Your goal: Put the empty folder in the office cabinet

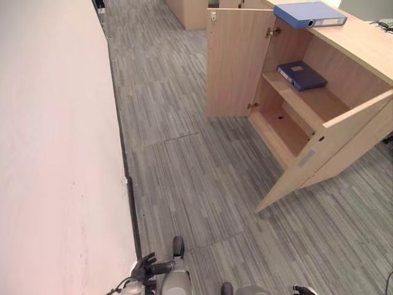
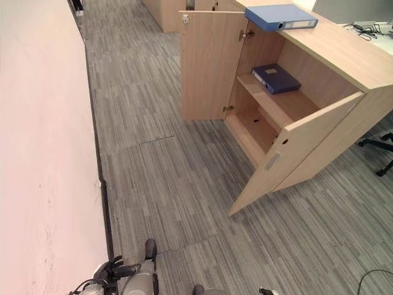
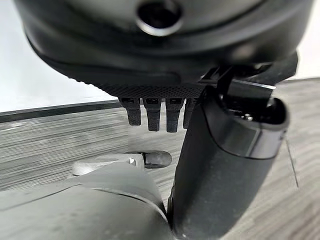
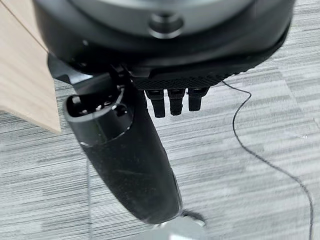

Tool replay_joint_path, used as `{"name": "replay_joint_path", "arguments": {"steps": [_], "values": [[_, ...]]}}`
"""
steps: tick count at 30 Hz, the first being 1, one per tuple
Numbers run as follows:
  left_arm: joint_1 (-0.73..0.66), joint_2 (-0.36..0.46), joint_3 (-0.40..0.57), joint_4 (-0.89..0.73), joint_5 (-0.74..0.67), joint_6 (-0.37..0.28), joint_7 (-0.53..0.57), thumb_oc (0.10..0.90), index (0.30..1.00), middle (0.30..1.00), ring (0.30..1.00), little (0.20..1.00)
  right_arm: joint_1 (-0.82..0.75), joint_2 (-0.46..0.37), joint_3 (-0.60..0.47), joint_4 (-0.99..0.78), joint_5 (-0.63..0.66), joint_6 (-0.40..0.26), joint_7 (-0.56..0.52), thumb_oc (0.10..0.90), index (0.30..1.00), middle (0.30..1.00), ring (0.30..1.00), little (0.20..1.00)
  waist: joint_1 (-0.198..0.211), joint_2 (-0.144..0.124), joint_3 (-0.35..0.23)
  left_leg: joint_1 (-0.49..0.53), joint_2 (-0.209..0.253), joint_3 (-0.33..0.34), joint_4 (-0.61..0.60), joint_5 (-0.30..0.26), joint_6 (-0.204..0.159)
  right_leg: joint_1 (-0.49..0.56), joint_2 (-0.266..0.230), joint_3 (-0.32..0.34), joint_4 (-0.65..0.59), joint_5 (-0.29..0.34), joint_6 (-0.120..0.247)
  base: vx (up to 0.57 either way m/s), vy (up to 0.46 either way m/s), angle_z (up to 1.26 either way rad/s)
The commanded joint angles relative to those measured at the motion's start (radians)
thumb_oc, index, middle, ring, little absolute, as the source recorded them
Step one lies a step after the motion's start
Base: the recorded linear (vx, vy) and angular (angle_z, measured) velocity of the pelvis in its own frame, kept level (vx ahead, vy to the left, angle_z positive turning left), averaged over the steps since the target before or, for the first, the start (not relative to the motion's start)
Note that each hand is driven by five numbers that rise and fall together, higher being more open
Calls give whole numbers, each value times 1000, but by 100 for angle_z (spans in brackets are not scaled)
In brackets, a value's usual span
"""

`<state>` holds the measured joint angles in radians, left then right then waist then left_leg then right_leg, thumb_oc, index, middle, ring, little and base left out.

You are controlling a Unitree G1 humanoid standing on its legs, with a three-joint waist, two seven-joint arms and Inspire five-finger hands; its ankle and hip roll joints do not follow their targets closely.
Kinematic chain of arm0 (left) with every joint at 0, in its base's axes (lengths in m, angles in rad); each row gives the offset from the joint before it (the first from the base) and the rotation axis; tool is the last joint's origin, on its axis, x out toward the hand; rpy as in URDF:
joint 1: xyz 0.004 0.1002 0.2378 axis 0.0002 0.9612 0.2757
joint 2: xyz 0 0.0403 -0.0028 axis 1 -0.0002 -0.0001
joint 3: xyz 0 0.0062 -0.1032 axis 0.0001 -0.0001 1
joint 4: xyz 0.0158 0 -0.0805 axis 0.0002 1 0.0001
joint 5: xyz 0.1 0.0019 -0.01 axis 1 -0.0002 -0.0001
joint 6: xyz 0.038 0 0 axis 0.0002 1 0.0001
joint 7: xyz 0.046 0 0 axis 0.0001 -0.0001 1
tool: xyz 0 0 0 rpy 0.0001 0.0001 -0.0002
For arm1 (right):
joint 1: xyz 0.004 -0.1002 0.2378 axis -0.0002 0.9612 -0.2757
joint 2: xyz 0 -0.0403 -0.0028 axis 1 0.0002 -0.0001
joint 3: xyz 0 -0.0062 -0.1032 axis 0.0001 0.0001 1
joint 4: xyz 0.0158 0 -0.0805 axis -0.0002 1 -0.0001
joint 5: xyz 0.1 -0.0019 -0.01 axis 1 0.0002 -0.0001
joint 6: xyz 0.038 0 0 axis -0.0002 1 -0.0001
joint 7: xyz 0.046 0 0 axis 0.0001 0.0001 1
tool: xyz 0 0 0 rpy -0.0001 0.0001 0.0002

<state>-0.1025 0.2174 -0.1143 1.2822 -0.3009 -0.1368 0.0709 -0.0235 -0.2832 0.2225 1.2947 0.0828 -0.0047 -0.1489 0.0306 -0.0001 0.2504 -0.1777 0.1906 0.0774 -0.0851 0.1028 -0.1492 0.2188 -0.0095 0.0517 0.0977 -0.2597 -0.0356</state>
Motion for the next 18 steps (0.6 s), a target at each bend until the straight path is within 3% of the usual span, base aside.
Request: {"name": "replay_joint_path", "arguments": {"steps": [1, 2, 4, 5, 6, 7, 8, 10, 11, 12, 14, 15, 17, 18], "values": [[86, 69, -26, -18, 64, 2, 9, 800, 900, 900, 900, 900, -5, -13, 24, -26, 18, -25, 1, 800, 900, 900, 900, 900, 24, -49, -87, -129, -15, 37, 38, 146, 37, 181, 5, 19, -14, -97, 68, 417, 208, -77], [86, 69, -26, -18, 64, 2, 9, 800, 900, 900, 900, 900, -5, -13, 24, -26, 18, -25, 1, 800, 900, 900, 900, 900, 24, -51, -88, -130, -17, 38, 39, 145, 37, 181, 3, 18, -14, -98, 68, 461, 233, -65], [77, 79, -27, -29, 68, -4, 10, 800, 900, 900, 900, 900, -8, -9, 16, -23, 20, -25, 7, 800, 900, 900, 900, 900, 27, -74, -115, -149, -44, 80, 112, 141, 54, 162, -33, 9, -1, 0, 116, 437, 220, -42], [77, 79, -27, -29, 68, -4, 10, 800, 900, 900, 900, 900, -8, -9, 16, -23, 20, -25, 7, 800, 900, 900, 900, 900, 27, -75, -116, -150, -45, 81, 113, 140, 54, 161, -35, 9, -2, 0, 116, 275, 147, -15], [73, 83, -28, -34, 67, -8, 14, 800, 900, 900, 900, 900, -9, -8, 18, -22, 15, -28, 8, 800, 900, 900, 900, 900, 28, -88, -127, -152, -64, 94, 121, 129, 64, 153, -55, 3, 8, 66, 138, 392, 222, 0], [61, 86, -34, -51, 63, -13, 16, 800, 900, 900, 900, 900, -19, -5, 30, -27, -2, -27, 8, 800, 900, 900, 900, 900, 41, -101, -142, -151, -87, 112, 124, 96, 88, 125, -75, 5, 38, 178, 175, 389, 221, -5], [61, 86, -34, -51, 63, -13, 16, 800, 900, 900, 900, 900, -19, -5, 30, -27, -2, -27, 8, 800, 900, 900, 900, 900, 42, -101, -142, -152, -87, 112, 125, 96, 87, 125, -74, 6, 38, 178, 175, 370, 213, -5], [32, 92, -51, -75, 56, -21, 18, 800, 900, 900, 900, 900, -50, -3, 47, -45, -16, -31, 5, 800, 900, 900, 900, 900, 54, -117, -146, -149, -129, 138, 138, 46, 115, 86, -101, -11, 89, 336, 249, 410, 242, -15], [27, 94, -54, -79, 57, -23, 19, 800, 900, 900, 900, 900, -57, -2, 47, -51, -16, -33, 3, 800, 900, 900, 900, 900, 55, -120, -149, -145, -141, 148, 138, 30, 124, 72, -110, -19, 103, 382, 266, 337, 200, -8], [27, 94, -54, -79, 57, -23, 19, 800, 900, 900, 900, 900, -57, -2, 47, -51, -16, -33, 3, 800, 900, 900, 900, 900, 55, -120, -149, -145, -141, 148, 138, 30, 124, 72, -110, -19, 103, 382, 266, 245, 153, 3], [12, 97, -63, -89, 53, -28, 17, 800, 900, 900, 900, 900, -74, -3, 39, -66, 0, -38, 1, 800, 900, 900, 900, 900, 59, -123, -149, -135, -163, 165, 148, -5, 140, 44, -128, -45, 144, 471, 297, 320, 192, 14], [6, 96, -68, -93, 52, -28, 15, 800, 900, 900, 900, 900, -79, -6, 31, -69, 5, -40, 0, 800, 900, 900, 900, 900, 58, -118, -148, -124, -169, 167, 147, -22, 147, 26, -134, -64, 169, 481, 297, 359, 225, 7], [-3, 98, -77, -100, 55, -32, 14, 800, 900, 900, 900, 900, -90, -9, 25, -73, 12, -44, -2, 800, 900, 900, 900, 900, 59, -106, -142, -99, -181, 169, 146, -54, 162, -7, -128, -91, 264, 532, 297, 396, 279, 10], [-9, 99, -83, -103, 57, -30, 12, 800, 900, 900, 900, 900, -96, -13, 21, -70, 17, -44, -5, 800, 900, 900, 900, 900, 47, -86, -132, -61, -191, 158, 134, -82, 182, -61, -118, -110, 372, 518, 297, 308, 241, 10]]}}
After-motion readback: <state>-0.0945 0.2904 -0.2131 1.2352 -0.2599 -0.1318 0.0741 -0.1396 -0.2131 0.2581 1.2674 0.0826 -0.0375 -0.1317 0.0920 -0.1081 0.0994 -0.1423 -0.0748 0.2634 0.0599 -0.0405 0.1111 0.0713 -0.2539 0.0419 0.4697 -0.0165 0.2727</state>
